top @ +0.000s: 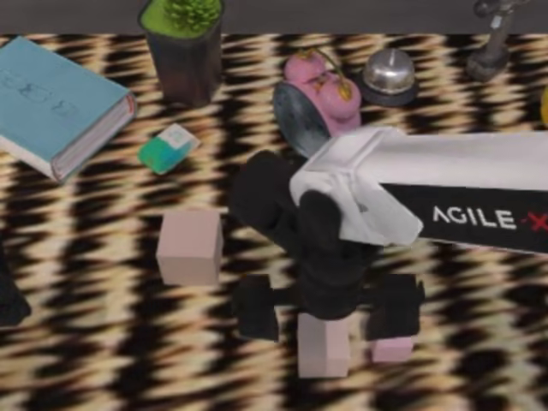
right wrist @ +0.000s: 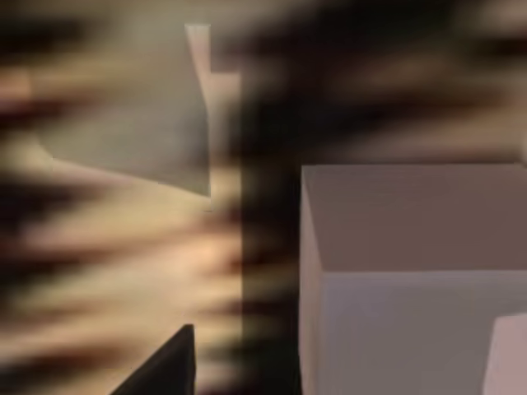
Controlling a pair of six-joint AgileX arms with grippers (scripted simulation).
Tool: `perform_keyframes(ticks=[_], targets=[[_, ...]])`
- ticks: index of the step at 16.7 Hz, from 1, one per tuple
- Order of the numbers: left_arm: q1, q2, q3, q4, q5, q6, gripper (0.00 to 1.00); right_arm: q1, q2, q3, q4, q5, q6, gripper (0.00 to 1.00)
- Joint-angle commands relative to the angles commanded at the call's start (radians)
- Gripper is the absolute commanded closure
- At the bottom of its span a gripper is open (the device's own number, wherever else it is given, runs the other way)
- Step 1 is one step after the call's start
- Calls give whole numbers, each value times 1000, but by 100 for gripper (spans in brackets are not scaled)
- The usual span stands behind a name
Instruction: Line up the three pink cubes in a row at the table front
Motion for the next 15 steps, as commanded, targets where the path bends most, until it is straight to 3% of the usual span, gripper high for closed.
perform_keyframes(ticks=[6,11,15], targets=[[0,0,0,0,0,0,0,5,-65,113,-179,-1,0,0],[-4,9,9,-7,1,-2,0,-4,-71,105,-170,2,-6,0],[-47,142,139,-100,4,-38,0,-68,-204,3,-83,37,-83,0]])
